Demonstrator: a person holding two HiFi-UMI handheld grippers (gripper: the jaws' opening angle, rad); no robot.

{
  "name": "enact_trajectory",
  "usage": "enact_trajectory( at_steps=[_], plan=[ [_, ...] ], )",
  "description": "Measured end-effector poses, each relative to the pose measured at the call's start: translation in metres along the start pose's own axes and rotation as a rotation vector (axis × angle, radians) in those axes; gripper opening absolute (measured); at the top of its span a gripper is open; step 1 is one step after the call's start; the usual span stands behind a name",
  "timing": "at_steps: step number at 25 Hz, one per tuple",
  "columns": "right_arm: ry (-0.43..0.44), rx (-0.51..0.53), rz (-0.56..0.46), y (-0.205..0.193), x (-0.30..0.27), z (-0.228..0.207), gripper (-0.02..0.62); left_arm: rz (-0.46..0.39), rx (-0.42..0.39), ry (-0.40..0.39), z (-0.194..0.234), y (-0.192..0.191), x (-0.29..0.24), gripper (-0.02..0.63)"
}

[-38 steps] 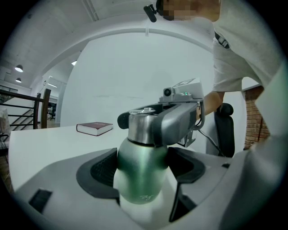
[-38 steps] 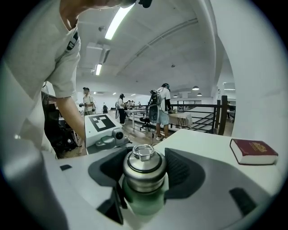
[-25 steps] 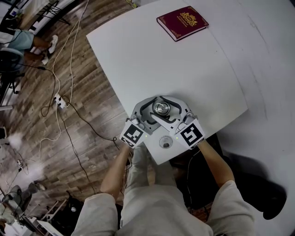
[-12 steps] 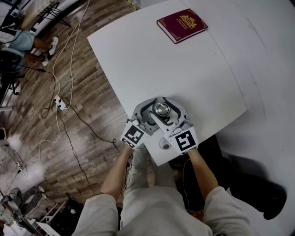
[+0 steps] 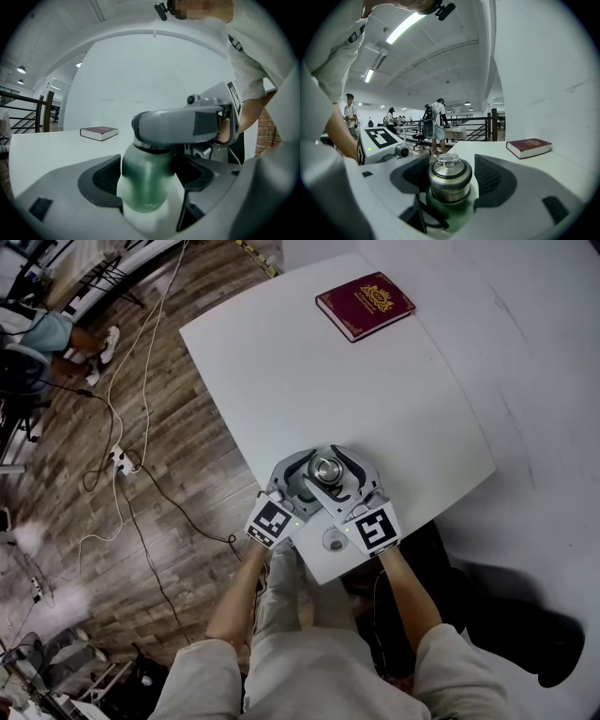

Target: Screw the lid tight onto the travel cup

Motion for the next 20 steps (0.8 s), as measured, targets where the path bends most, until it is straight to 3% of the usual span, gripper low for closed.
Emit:
enact_trajectory(
  at_steps=[3,9,20],
  plan=[
    [0.002,-0.005,0.004,0.002,0.007,-0.002,0.309,0.0,0.006,0.006,-0.002,0.002,0.005,0.345],
    [-0.015,-0.01,0.022,-0.003,0.027,0.0,0.305,0.013,0.015,0.032,-0.008,0.003,0.026,0.345],
    [-0.132,-0.058,0.023,-0.023,0.075,-0.015,0.248,0.042,0.09,0.162,-0.012,-0.005,0.079,0.344]
  ],
)
Point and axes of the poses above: the fingertips, and each gripper's own axes: x backward along the fingers, z to its left, y out of its top, the point moved 1 cm from there along x, backward along the fingers, and after that the axes turned 15 degrees about -x, right-handed, at the moved point
